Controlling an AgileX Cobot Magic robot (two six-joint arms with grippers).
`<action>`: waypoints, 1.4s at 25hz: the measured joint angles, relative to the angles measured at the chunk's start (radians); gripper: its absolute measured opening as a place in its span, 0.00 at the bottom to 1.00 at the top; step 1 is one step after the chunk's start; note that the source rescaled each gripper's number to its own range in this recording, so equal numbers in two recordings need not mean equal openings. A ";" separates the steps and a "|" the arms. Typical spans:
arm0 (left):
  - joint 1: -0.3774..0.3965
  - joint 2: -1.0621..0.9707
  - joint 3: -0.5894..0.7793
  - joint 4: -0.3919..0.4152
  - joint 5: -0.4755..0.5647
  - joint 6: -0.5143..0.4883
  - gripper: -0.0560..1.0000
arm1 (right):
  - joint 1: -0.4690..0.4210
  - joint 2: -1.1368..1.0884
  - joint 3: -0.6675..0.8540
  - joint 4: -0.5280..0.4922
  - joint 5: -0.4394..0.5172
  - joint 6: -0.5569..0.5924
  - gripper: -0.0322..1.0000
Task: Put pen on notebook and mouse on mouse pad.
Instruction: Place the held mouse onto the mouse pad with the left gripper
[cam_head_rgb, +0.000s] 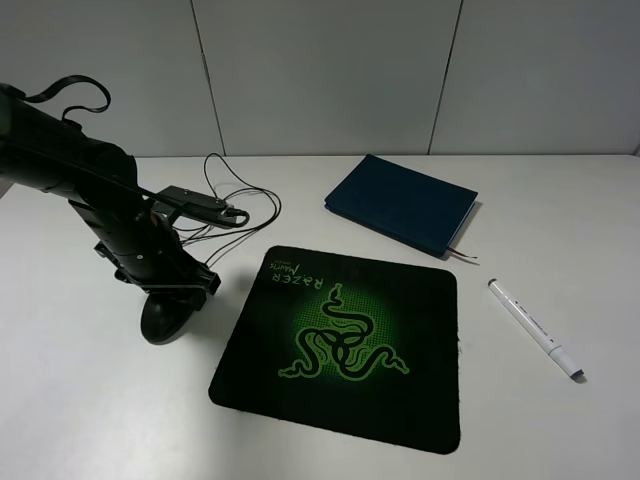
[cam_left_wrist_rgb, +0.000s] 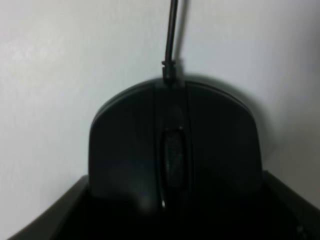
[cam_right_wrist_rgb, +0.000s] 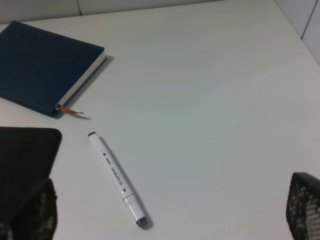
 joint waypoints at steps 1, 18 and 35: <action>0.000 -0.008 0.000 0.000 0.013 0.000 0.06 | 0.000 0.000 0.000 0.000 0.000 0.000 1.00; 0.000 -0.273 0.000 -0.045 0.261 -0.001 0.06 | 0.000 0.000 0.000 0.009 0.000 0.000 1.00; -0.295 -0.269 -0.005 -0.064 0.198 -0.195 0.06 | 0.000 0.000 0.000 0.009 0.000 0.000 1.00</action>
